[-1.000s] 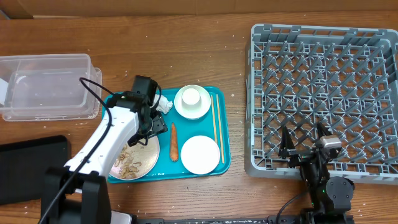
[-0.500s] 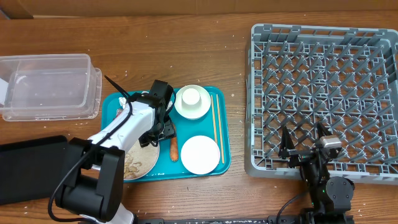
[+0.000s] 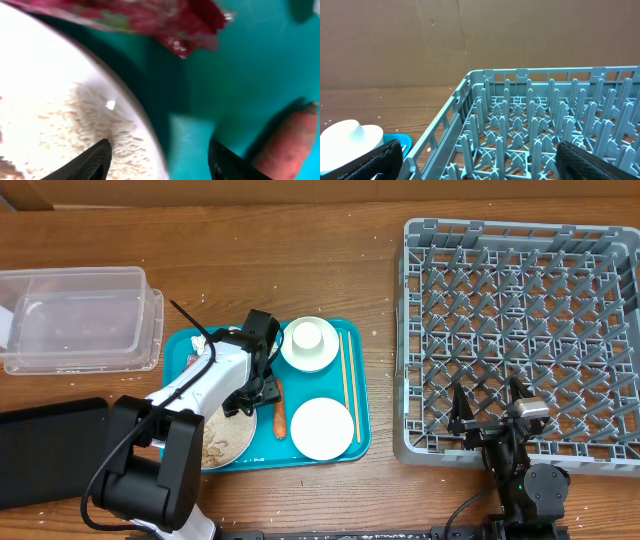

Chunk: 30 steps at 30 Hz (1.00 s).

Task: Sort waste into correct bins and load items into the dishwasher
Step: 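Grasp the white plate's rim with the left gripper and lift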

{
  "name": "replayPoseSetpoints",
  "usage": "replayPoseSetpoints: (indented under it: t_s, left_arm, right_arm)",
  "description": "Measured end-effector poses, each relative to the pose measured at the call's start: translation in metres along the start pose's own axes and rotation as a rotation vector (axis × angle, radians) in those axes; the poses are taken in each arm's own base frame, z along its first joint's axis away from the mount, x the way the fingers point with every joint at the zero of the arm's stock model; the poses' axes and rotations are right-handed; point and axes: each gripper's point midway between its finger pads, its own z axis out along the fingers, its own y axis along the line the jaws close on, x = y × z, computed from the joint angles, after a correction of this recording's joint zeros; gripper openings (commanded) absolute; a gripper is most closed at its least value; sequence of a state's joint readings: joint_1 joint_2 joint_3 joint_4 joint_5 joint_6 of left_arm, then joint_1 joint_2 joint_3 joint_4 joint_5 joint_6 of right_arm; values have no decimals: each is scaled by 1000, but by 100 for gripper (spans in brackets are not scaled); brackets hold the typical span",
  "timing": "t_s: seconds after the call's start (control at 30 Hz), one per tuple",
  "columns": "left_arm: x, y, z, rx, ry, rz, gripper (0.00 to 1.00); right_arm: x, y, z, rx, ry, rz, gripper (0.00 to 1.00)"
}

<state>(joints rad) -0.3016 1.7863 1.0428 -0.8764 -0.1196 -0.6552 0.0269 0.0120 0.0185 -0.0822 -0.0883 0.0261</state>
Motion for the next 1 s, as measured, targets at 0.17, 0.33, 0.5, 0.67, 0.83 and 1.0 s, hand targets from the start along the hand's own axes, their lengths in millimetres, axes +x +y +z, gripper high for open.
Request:
replayPoseSetpoints:
  t_s: [0.17,0.33,0.5,0.67,0.83,1.0]
  left_arm:
    - [2,7,-2,-42,13,5,65]
    - [-9,3,-7,-36,-18,4,58]
    - [-10,3,-7,-37,-22,9,52]
    - [-10,3,-7,-37,-23,11,49]
    - [-10,2,-7,-34,-20,11,48]
    - [-9,1,-7,-25,-16,11,48]
  right_arm:
    - [0,0,0,0,-1,0,100]
    - [0,0,0,0,0,0,100]
    - [0,0,0,0,0,0,100]
    - [0,0,0,0,-1,0,100]
    - [0,0,0,0,0,0,100]
    - [0,0,0,0,0,-1,100]
